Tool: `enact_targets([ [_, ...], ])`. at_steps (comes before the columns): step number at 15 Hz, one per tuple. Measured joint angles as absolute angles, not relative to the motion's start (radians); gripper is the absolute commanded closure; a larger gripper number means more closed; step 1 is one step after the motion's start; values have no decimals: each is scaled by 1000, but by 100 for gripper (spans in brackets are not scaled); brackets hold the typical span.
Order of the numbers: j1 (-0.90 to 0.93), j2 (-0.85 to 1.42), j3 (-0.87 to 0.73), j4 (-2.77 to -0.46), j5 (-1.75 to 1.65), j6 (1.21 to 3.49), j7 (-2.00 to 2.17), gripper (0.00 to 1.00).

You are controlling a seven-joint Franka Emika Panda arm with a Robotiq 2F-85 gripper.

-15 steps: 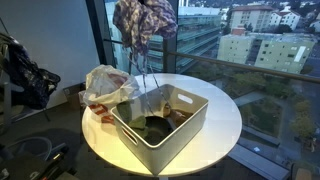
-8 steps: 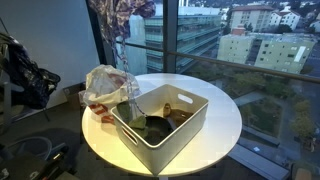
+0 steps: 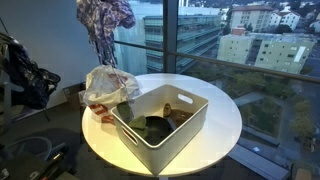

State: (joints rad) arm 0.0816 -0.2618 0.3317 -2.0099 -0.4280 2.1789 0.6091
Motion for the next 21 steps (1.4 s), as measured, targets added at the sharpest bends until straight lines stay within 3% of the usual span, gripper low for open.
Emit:
enact_targets([
  [7, 117, -127, 338, -2063, -428, 2285, 608, 97],
  [21, 118, -95, 269, -2363, -537, 2461, 559, 98],
])
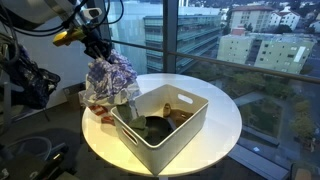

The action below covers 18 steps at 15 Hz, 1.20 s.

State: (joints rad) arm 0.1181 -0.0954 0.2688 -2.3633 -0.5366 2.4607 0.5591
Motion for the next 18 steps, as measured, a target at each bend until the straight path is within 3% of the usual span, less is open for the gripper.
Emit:
enact_targets([
  [6, 145, 33, 268, -2329, -663, 2459, 560, 94],
  [18, 236, 191, 237, -2289, -602, 2469, 415, 94],
])
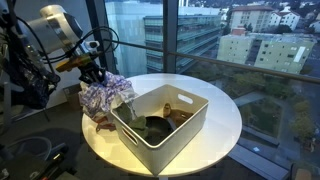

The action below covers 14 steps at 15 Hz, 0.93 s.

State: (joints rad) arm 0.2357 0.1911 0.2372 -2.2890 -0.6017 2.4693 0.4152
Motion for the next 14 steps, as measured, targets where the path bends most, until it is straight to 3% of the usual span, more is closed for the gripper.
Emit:
enact_targets([
  [3, 243, 238, 203, -2266, -624, 2519, 414, 93],
  [4, 250, 257, 189, -2252, -640, 2540, 418, 68],
  [6, 265, 295, 166, -2219, -651, 2563, 419, 64],
  [14, 333, 320, 101, -2142, -685, 2516, 426, 1],
])
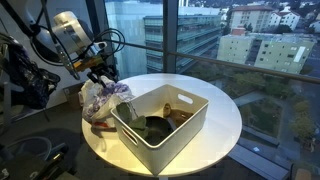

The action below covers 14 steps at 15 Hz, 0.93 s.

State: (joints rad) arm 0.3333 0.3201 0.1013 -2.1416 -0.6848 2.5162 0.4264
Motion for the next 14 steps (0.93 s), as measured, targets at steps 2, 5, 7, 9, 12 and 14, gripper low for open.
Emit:
enact_targets([
  [2, 340, 296, 97, -2132, -706, 2463, 442, 0],
  [5, 338, 253, 98, -2134, -690, 2436, 457, 0],
  [7, 334, 233, 103, -2138, -650, 2437, 464, 0],
  [9, 331, 217, 102, -2142, -632, 2425, 500, 0],
  [12, 313, 175, 91, -2150, -632, 2355, 573, 0],
  [14, 284, 135, 84, -2162, -619, 2283, 603, 0],
])
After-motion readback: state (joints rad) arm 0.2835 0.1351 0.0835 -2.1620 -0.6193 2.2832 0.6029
